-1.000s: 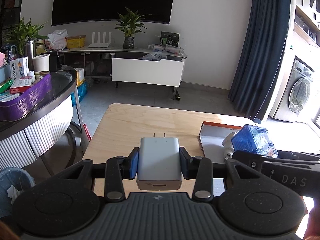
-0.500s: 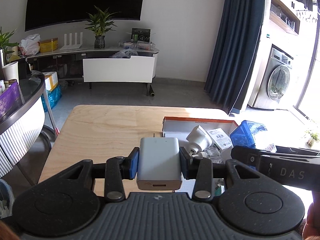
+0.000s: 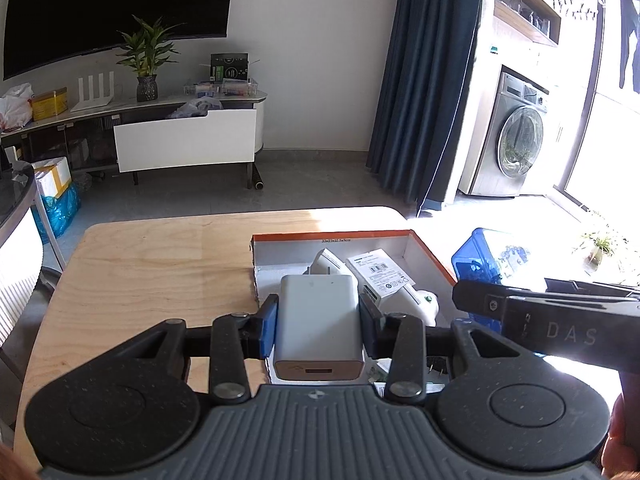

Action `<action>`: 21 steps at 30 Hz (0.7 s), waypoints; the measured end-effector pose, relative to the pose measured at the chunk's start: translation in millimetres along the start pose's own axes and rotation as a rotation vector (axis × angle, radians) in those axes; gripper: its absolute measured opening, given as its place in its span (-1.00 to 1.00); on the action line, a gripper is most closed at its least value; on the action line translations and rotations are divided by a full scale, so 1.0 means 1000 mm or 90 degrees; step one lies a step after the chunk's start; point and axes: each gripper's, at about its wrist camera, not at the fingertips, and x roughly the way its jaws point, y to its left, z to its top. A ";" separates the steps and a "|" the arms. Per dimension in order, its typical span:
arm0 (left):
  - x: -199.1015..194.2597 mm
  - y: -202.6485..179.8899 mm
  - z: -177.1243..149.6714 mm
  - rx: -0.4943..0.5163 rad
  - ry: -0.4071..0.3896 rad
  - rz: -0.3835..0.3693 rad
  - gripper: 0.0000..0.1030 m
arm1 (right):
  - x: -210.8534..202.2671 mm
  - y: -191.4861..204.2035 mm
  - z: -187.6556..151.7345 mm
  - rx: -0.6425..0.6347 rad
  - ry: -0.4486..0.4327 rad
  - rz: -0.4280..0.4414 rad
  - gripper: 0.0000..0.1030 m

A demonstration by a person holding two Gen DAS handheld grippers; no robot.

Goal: Organize rigid objects
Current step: 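Carry the white charger and blue tin with both tools over the orange-rimmed box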

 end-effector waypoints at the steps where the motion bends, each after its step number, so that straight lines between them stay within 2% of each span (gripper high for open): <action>1: 0.001 -0.001 -0.001 0.001 0.001 -0.002 -0.20 | 0.000 -0.003 0.000 0.002 -0.001 -0.004 0.46; 12: 0.021 -0.014 0.001 0.013 0.026 -0.030 -0.20 | 0.012 -0.026 0.001 0.019 0.008 -0.028 0.46; 21: 0.037 -0.019 -0.004 0.012 0.050 -0.047 -0.20 | 0.036 -0.038 0.003 0.028 0.037 -0.032 0.47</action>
